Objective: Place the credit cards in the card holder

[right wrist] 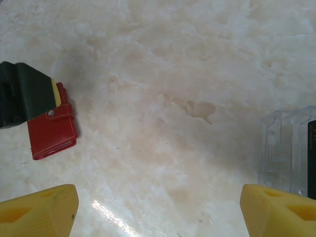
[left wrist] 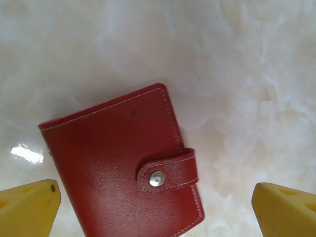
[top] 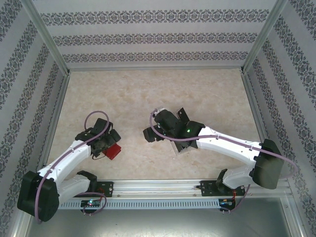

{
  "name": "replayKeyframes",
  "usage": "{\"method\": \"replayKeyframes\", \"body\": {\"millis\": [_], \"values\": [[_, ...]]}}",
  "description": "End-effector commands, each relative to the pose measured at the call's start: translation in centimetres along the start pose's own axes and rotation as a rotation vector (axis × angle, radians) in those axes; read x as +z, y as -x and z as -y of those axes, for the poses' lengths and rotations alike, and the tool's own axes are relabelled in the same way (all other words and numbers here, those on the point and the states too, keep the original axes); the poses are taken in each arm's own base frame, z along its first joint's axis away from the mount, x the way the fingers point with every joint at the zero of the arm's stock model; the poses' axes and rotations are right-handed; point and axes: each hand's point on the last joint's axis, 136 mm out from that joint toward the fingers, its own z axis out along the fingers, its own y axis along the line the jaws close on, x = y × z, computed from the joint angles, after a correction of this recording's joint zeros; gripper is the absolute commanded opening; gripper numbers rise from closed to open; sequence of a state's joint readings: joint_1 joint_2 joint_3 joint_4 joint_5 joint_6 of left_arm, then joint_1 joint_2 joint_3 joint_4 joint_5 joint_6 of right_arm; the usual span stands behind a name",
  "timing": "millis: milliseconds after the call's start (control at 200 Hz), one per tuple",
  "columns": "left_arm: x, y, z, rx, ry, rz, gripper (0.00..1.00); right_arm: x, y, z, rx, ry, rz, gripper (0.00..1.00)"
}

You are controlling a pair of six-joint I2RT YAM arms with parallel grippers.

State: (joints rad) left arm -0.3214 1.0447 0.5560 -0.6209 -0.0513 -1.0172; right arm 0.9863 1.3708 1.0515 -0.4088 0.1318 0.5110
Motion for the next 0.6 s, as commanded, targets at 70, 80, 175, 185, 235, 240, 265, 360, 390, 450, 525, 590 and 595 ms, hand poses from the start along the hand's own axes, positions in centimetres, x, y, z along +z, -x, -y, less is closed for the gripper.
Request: {"method": "replayKeyframes", "body": {"millis": [70,80,175,185,235,240,265,360,390,450,525,590,595], "values": [[1.1,-0.5,-0.3,-0.039,0.012,0.019,1.0,-1.2,-0.3,1.1,0.002,-0.043,0.014,0.86],[1.3,-0.6,-0.2,-0.037,0.011,0.016,1.0,-1.2,-0.3,1.1,0.001,-0.044,0.013,0.86],[2.0,-1.1,0.9,-0.005,-0.007,0.0,1.0,-1.4,-0.6,1.3,0.0,-0.049,0.01,0.86],[2.0,-1.1,1.1,-0.001,-0.012,-0.001,1.0,-1.4,-0.6,1.3,0.0,-0.05,0.011,0.86],[2.1,-1.4,2.0,0.021,-0.022,-0.005,1.0,-1.5,-0.8,1.5,0.001,-0.056,0.008,0.86],[2.1,-1.4,2.1,0.022,-0.024,-0.005,1.0,-1.5,-0.8,1.6,0.001,-0.057,0.007,0.86],[2.1,-1.5,2.7,0.032,-0.033,-0.005,1.0,-1.5,-0.9,1.7,0.004,-0.06,0.007,0.86],[1.9,-1.9,5.2,0.065,-0.076,0.0,1.0,-1.6,-1.3,2.2,0.009,-0.075,0.003,0.86],[1.8,-2.0,6.1,0.074,-0.091,-0.001,1.0,-1.6,-1.5,2.3,0.01,-0.079,0.002,0.86],[1.5,-2.4,8.0,0.095,-0.123,-0.003,1.0,-1.7,-1.7,2.6,0.016,-0.088,-0.001,0.86],[1.2,-3.1,10.2,0.121,-0.159,-0.001,1.0,-1.8,-1.9,3.0,0.023,-0.1,-0.002,0.86],[0.9,-3.8,12.3,0.144,-0.198,-0.004,1.0,-2.0,-2.1,3.3,0.027,-0.113,-0.004,0.86],[0.9,-3.8,12.4,0.145,-0.197,-0.005,1.0,-2.0,-2.1,3.3,0.027,-0.114,-0.004,0.86]]}}
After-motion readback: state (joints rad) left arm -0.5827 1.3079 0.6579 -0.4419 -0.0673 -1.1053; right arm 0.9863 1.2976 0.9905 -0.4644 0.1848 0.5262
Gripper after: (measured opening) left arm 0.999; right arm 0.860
